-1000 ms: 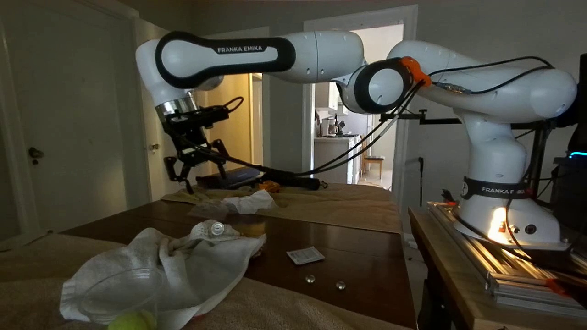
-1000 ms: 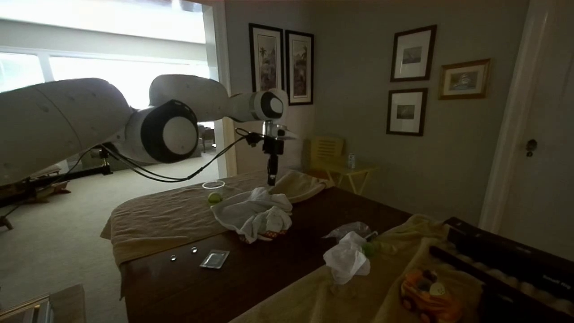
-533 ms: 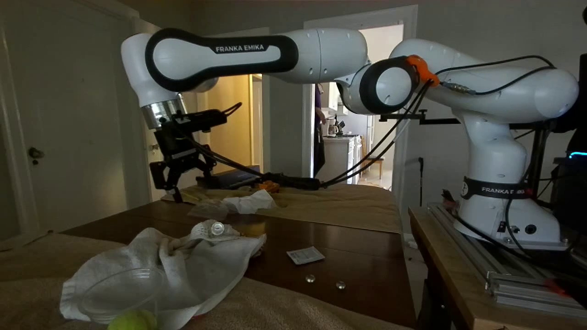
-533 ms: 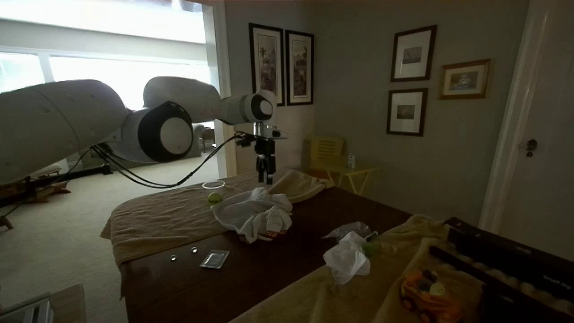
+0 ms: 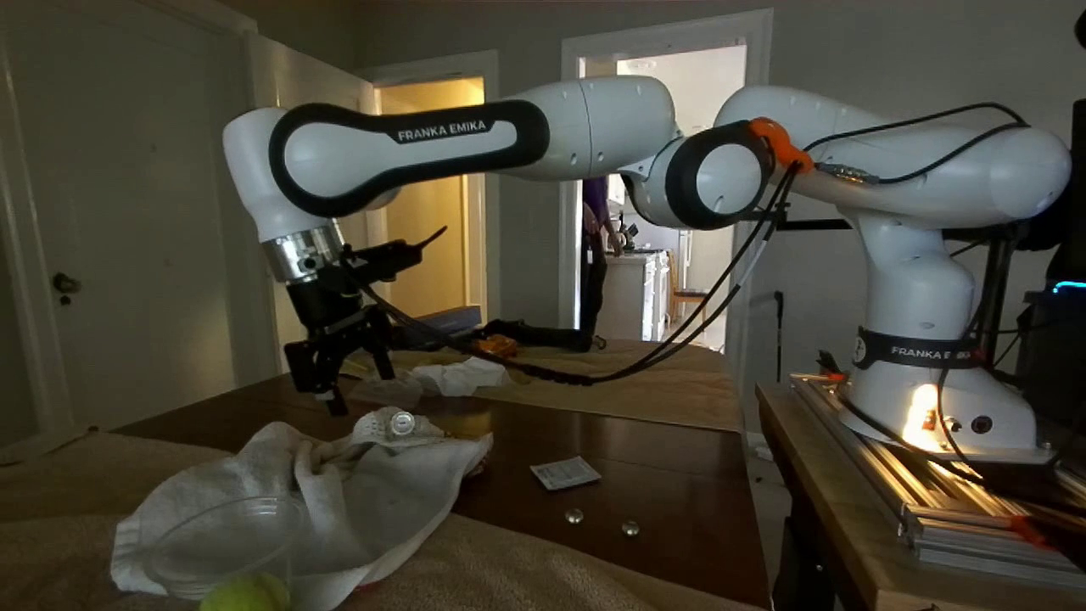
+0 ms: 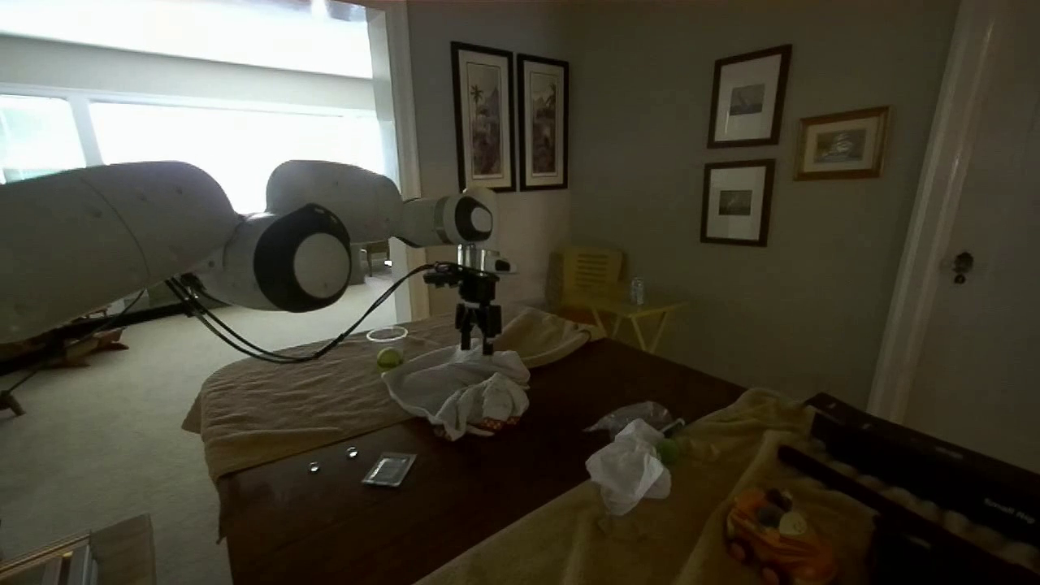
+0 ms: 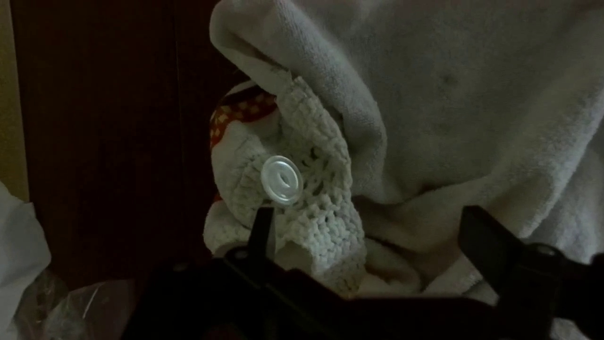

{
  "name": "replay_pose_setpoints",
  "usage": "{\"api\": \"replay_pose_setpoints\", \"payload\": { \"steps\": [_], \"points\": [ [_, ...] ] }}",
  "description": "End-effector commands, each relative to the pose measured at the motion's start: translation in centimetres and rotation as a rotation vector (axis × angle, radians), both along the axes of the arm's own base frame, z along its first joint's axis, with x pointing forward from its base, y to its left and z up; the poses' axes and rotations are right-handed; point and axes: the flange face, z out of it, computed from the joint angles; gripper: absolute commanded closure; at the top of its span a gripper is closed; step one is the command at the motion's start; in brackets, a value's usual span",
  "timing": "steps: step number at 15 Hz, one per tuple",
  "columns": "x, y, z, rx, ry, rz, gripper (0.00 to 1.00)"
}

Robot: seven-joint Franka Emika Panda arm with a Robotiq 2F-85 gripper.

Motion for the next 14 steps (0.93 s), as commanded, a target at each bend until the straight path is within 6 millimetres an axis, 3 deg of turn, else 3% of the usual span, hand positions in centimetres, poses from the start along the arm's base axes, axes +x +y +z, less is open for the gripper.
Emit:
{"api": "replay_pose_setpoints", "payload": {
  "steps": [1, 4, 10, 14],
  "points": [
    [0.3, -1.0, -3.0, 0.07, 0.042, 0.05, 0.0],
    [0.9, -1.5, -4.6, 0.125, 0.031, 0.153, 0.0],
    [1.0, -1.7, -4.7, 0.102, 0.018, 0.147, 0.0],
    [3.2, -3.4, -4.1, 0.009, -0.13, 0.203, 0.0]
  ]
}}
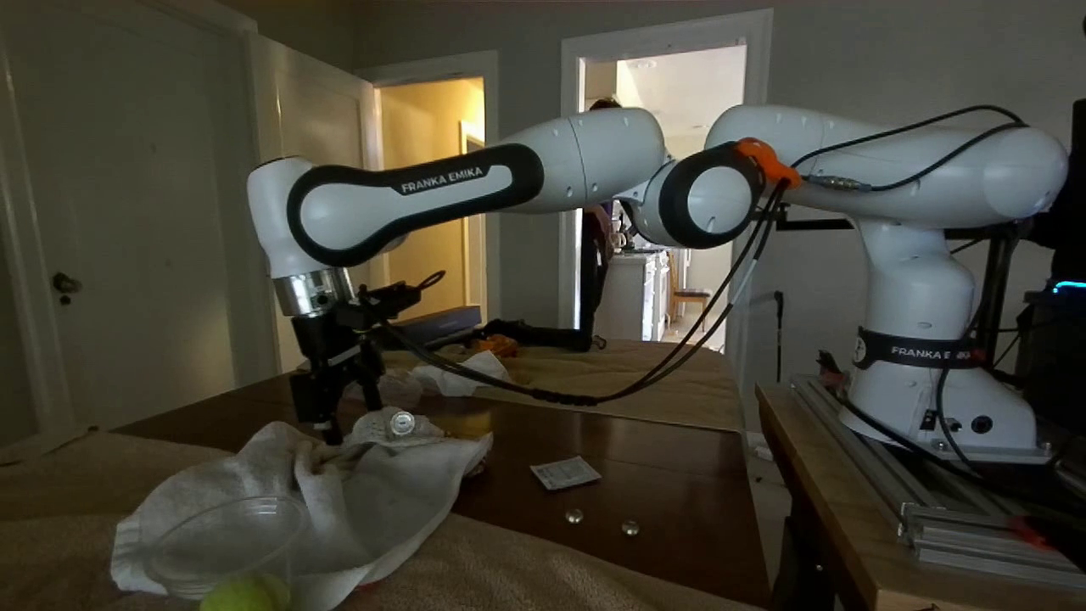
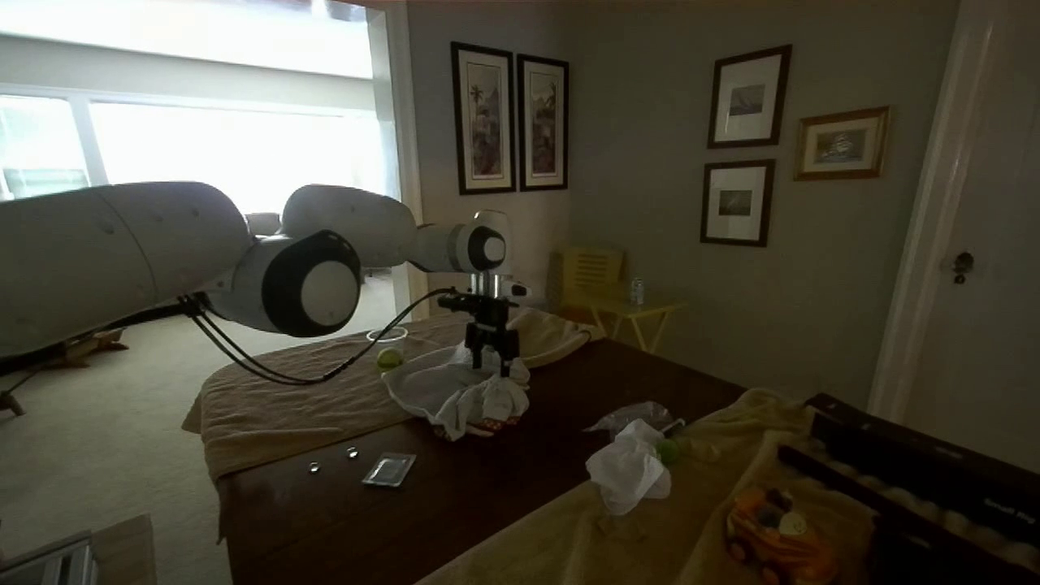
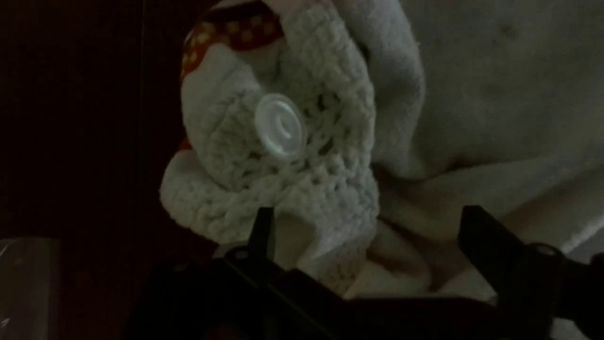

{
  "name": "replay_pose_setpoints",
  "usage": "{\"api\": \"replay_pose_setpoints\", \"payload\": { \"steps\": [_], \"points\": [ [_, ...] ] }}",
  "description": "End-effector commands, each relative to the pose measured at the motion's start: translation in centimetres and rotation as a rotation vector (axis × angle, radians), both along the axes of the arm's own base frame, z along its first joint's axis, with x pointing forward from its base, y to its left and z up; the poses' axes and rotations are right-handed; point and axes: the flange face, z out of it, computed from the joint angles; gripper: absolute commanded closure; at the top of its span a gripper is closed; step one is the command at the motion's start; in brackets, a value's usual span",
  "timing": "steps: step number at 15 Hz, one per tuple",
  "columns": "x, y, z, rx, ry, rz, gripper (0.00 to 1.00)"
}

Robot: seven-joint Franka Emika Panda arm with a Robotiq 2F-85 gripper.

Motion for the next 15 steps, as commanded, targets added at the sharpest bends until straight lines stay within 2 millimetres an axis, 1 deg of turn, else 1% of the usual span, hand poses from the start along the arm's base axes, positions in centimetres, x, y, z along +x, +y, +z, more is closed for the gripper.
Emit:
{"api": "replay_pose_setpoints", "payload": {
  "steps": [1, 2, 5, 7, 8, 9, 10, 15],
  "points": [
    [1.8, -2.0, 0.9, -0.089, -0.121, 0.046, 0.0],
    [2.1, -2.7, 1.0, -0.11, -0.135, 0.037, 0.0],
    [2.3, -4.2, 0.2, -0.126, -0.124, 0.001, 0.0],
    [2.1, -4.6, -0.4, -0.126, -0.099, -0.009, 0.0],
    [1.9, -4.6, -0.5, -0.126, -0.082, -0.015, 0.02],
    [1.7, -4.5, -0.5, -0.126, -0.069, -0.025, 0.03],
    [1.6, -4.3, -0.5, -0.127, -0.065, -0.022, 0.01],
    [1.6, -2.0, 0.7, -0.087, -0.094, 0.069, 0.0]
  ]
}}
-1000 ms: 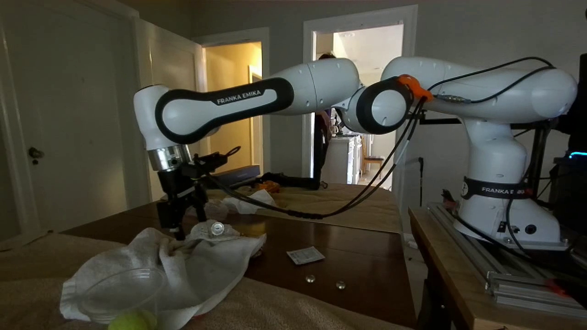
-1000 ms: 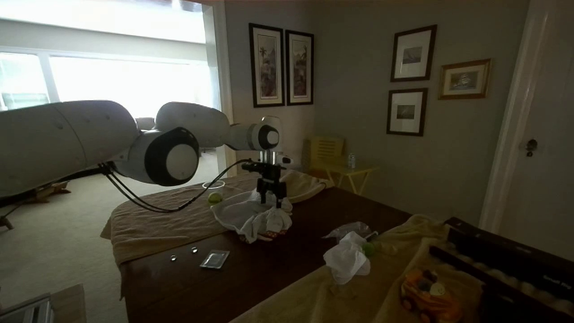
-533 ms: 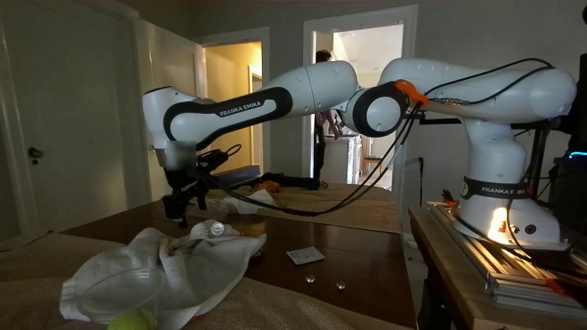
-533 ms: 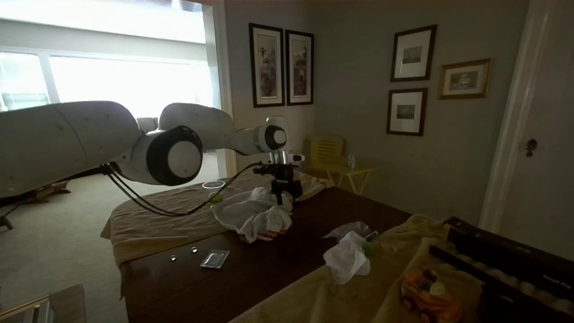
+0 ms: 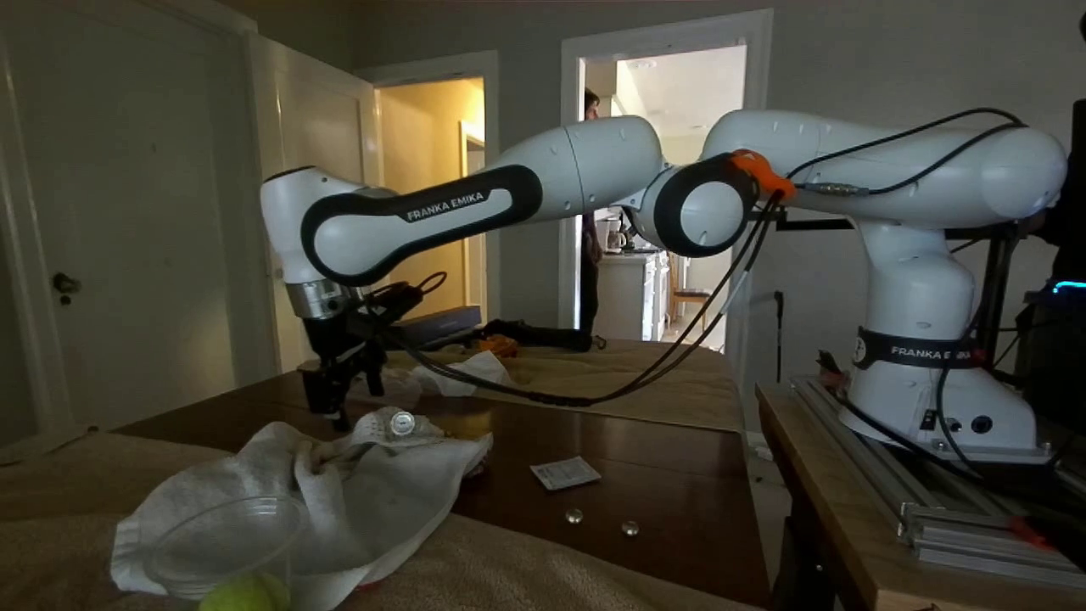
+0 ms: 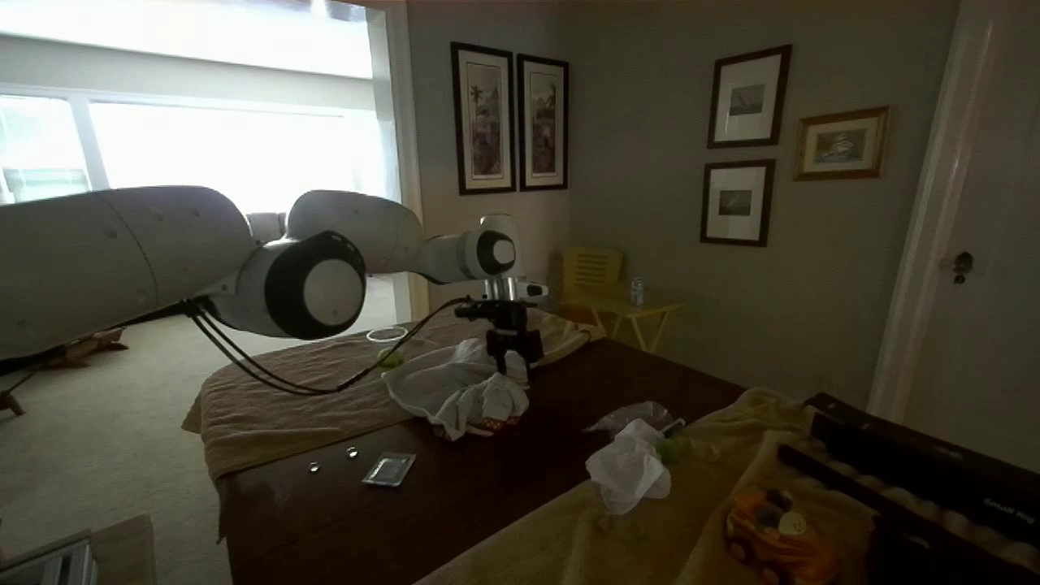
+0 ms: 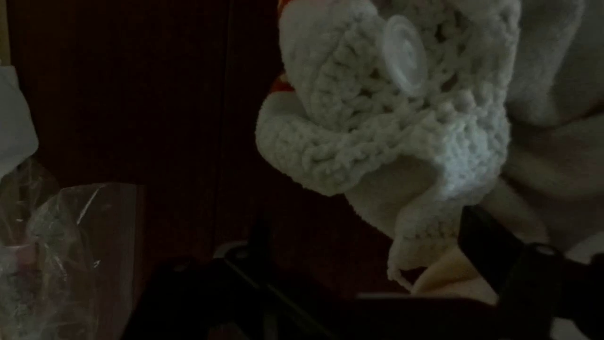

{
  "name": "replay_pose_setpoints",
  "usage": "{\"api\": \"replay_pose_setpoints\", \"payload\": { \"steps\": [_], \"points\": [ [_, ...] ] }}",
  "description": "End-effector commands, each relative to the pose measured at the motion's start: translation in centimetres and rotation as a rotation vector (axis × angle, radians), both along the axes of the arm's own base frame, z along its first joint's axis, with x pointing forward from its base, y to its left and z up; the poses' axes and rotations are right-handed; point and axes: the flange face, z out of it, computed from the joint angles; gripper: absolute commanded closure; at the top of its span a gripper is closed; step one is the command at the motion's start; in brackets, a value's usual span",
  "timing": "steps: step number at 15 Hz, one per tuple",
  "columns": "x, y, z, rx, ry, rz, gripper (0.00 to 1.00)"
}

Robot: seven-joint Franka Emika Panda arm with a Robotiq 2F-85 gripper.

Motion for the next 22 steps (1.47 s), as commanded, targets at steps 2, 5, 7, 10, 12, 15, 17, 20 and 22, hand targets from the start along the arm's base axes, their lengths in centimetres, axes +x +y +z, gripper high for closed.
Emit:
{"api": "replay_pose_setpoints", "payload": {
  "steps": [2, 5, 7, 10, 12, 15, 17, 20, 22],
  "points": [
    [-0.7, 2.0, 1.0, 0.018, 0.033, 0.065, 0.0],
    [-1.6, 2.2, 0.4, 0.018, 0.097, 0.051, 0.29],
    [-2.1, 1.9, 0.0, 0.013, 0.138, 0.03, 0.4],
    [-2.5, 1.6, -0.4, 0.0, 0.177, 0.019, 0.62],
    [-2.6, 1.5, -0.4, -0.01, 0.185, 0.017, 0.76],
    [-2.2, 0.7, -0.3, -0.028, 0.164, 0.007, 0.97],
    [-1.8, -0.1, -0.2, -0.045, 0.144, -0.004, 1.0],
    [-1.0, -1.9, 1.4, -0.101, 0.094, -0.068, 0.99],
    [-0.3, -3.2, 3.2, -0.158, 0.032, -0.14, 0.99]
  ]
}}
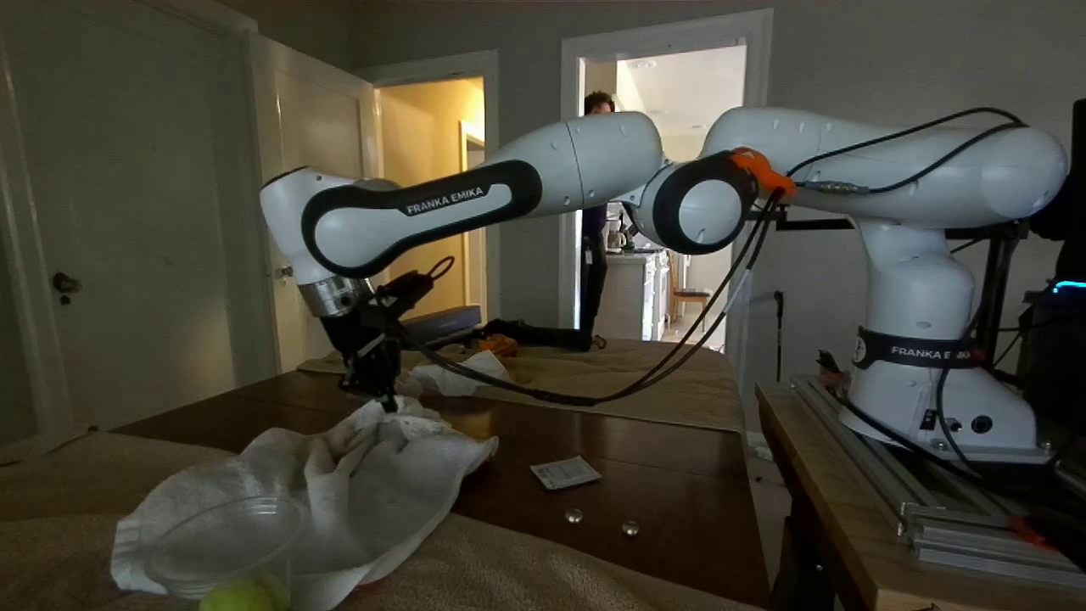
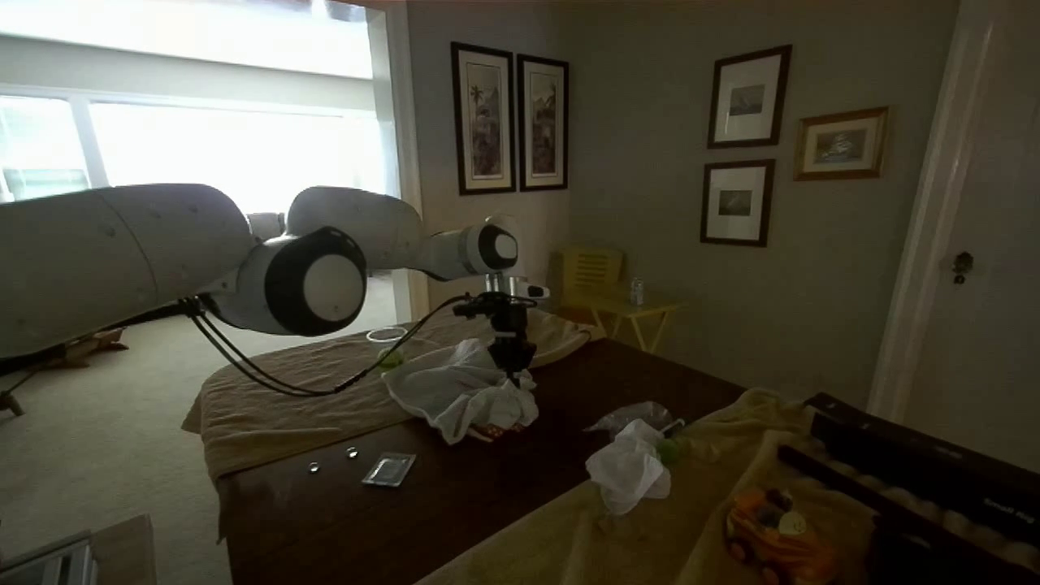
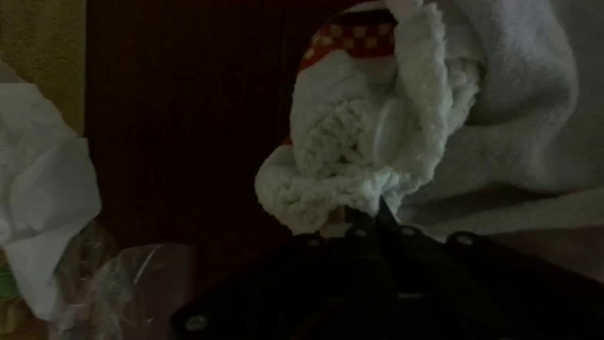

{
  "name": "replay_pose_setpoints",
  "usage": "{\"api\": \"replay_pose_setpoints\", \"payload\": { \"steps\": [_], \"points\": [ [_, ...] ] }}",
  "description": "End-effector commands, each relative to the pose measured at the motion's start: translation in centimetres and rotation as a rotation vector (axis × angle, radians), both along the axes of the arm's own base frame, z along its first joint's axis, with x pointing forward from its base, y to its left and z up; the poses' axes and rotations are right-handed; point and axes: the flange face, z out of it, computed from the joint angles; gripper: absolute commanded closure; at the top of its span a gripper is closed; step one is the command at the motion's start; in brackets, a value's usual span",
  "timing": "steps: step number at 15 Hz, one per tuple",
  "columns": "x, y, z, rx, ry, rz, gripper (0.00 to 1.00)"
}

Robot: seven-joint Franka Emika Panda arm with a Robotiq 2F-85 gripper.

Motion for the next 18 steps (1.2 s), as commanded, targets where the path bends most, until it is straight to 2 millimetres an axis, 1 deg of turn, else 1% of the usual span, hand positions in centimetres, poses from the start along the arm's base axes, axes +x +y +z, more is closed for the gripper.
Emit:
{"api": "replay_pose_setpoints", "payload": {
  "steps": [1, 2, 4, 5, 7, 10, 14, 16, 18],
  "points": [
    [1.1, -1.9, 3.8, -0.117, -0.109, -0.108, 0.99],
    [1.3, -2.4, 4.9, -0.143, -0.138, -0.145, 0.99],
    [1.6, -3.4, 6.1, -0.19, -0.184, -0.227, 0.99],
    [1.6, -4.0, 6.3, -0.212, -0.198, -0.273, 0.99],
    [1.2, -4.9, 5.8, -0.244, -0.185, -0.367, 0.99],
    [-0.2, -6.9, 3.7, -0.297, -0.095, -0.516, 0.99],
    [-1.9, -10.3, -1.7, -0.316, 0.062, -0.662, 0.99],
    [-2.0, -11.6, -4.1, -0.292, 0.077, -0.676, 0.99],
    [-1.7, -12.1, -5.6, -0.274, 0.059, -0.651, 0.99]
  ]
}}
